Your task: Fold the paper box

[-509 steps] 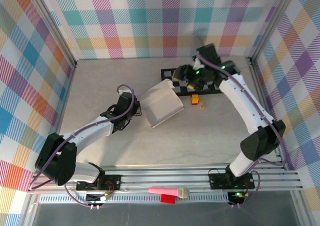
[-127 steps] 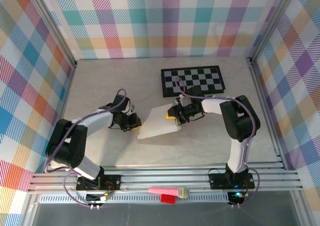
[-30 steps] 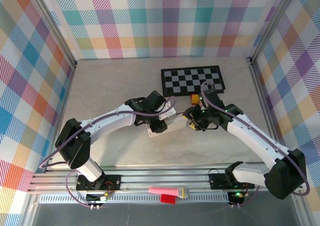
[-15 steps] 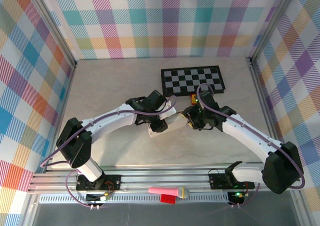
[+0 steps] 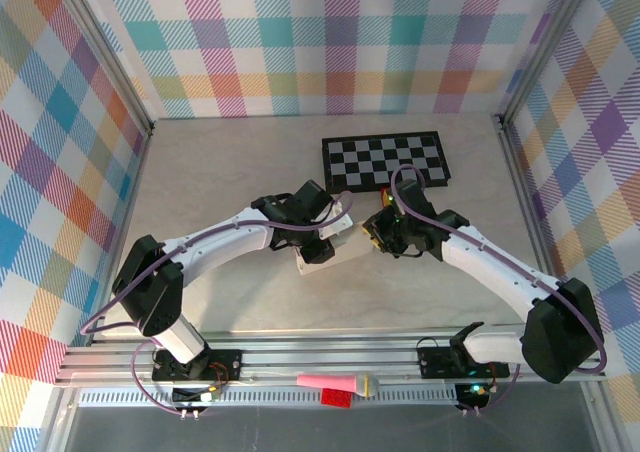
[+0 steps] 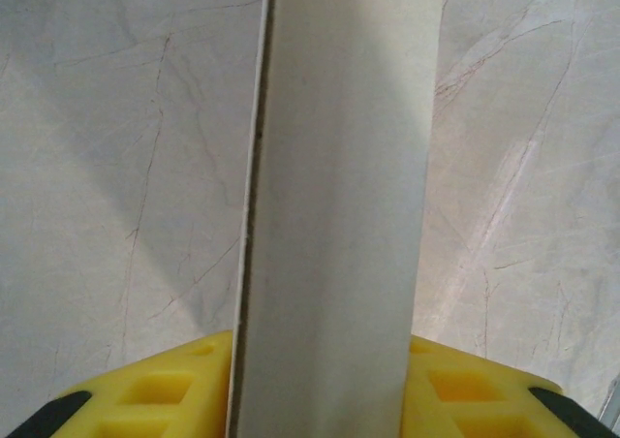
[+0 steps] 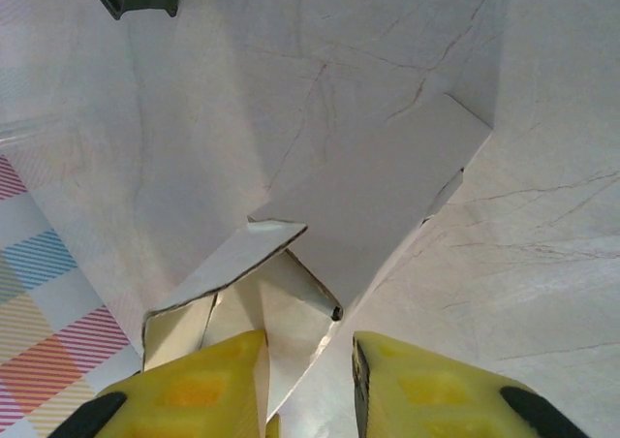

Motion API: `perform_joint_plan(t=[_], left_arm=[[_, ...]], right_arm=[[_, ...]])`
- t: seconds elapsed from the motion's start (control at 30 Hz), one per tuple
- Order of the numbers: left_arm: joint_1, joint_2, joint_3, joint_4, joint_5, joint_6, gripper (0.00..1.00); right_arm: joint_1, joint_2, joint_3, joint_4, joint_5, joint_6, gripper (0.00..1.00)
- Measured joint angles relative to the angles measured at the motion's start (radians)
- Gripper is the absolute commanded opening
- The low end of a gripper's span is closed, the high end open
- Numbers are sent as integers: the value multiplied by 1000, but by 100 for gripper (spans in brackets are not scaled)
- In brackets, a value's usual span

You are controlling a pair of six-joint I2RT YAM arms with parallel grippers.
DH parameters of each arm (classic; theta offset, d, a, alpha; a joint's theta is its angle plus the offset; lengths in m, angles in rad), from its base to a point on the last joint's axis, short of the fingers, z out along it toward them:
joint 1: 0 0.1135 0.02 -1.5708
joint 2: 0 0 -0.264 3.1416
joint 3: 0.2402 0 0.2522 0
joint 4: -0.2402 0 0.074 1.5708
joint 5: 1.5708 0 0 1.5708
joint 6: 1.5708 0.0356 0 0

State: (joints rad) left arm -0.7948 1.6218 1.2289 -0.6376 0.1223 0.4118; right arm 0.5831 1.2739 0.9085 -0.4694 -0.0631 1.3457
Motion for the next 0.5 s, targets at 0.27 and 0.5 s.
perform_joint_plan(t=[0.27,0.5], left_arm=[[15,-8,-2,0,2,4,35],[33,-37,-9,-21,36,30,36]], right_arm=[[-42,-23,112,-154,61,-275,31],[-225,21,295,-242,-67,-874,33]])
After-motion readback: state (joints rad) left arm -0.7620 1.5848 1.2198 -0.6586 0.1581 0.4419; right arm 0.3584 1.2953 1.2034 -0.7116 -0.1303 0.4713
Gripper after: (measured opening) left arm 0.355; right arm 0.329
